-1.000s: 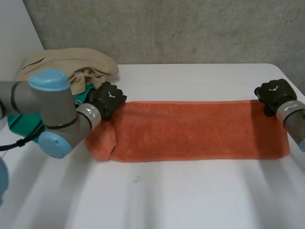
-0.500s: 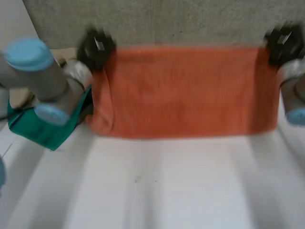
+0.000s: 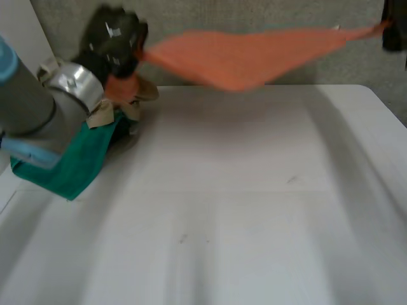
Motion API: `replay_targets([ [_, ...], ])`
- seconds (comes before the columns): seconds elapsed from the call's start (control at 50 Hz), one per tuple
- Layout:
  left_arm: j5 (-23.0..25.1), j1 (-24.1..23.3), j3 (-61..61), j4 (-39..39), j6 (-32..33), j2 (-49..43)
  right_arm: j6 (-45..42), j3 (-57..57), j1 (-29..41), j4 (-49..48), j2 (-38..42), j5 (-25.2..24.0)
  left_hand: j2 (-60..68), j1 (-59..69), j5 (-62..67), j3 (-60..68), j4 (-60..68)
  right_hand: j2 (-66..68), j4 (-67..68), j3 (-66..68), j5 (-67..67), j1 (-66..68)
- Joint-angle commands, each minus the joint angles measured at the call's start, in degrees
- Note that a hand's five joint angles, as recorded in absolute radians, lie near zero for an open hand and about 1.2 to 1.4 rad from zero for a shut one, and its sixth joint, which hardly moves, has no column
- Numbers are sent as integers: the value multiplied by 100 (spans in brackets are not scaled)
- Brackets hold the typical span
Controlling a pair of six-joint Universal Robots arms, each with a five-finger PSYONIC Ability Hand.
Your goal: Fold the laundry.
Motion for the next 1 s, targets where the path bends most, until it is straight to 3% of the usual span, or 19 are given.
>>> replay_targets([
  [0.02, 197, -57, -1664, -16, 286, 140, -221, 1257, -474, 549, -162, -560, 1122, 1254, 1276, 1147, 1102, 1222, 1124, 1155, 1141, 1558],
  [0.18, 347, -13, -2913, 37, 1085, -483, -704, 2198, -1072, 558, 154, -1052, 1122, 1254, 1276, 1147, 1102, 1222, 1124, 1155, 1141, 1558],
  [0.32, 259, 75, -3081, -208, 1087, -309, -959, 2234, -1301, 620, 348, -1140, -3025, -2893, -2870, -3000, -3045, 1222, 1124, 1155, 1141, 1558],
  [0.34, 233, 127, -3116, -305, 1026, -178, -950, 2225, -1327, 620, 348, -1140, -4130, -3998, -3976, -4105, -4150, 1222, 1124, 1155, 1141, 1558],
  [0.36, 224, 154, -3134, -340, 990, -107, -950, 2217, -1345, 620, 339, -1140, -4274, -4142, -4120, -4249, -4295, 1222, 1124, 1155, 1141, 1558],
  [0.58, 215, 1005, -3423, -744, 139, 719, -845, 2216, -1354, 655, 357, -1140, -3908, -3776, -3753, -3883, -3928, 1222, 1124, 1155, 1141, 1558],
  [0.72, 451, 1402, -3643, -1236, -170, 685, -862, 2287, -1310, 629, 409, -1140, -3368, -3236, -3214, -3343, -3388, 1222, 1124, 1155, 1141, 1558],
  [0.88, 865, 1508, -3565, -1185, 14, 229, -871, 2296, -1248, 646, 427, -1140, -3249, -3118, -3095, -3225, -3270, 1222, 1124, 1155, 1141, 1558],
  [1.0, 857, 1367, -3319, -1000, 6, -97, -871, 2331, -1239, 629, 418, -1131, -2964, -2832, -2810, -2939, -2984, 1222, 1124, 1155, 1141, 1558],
])
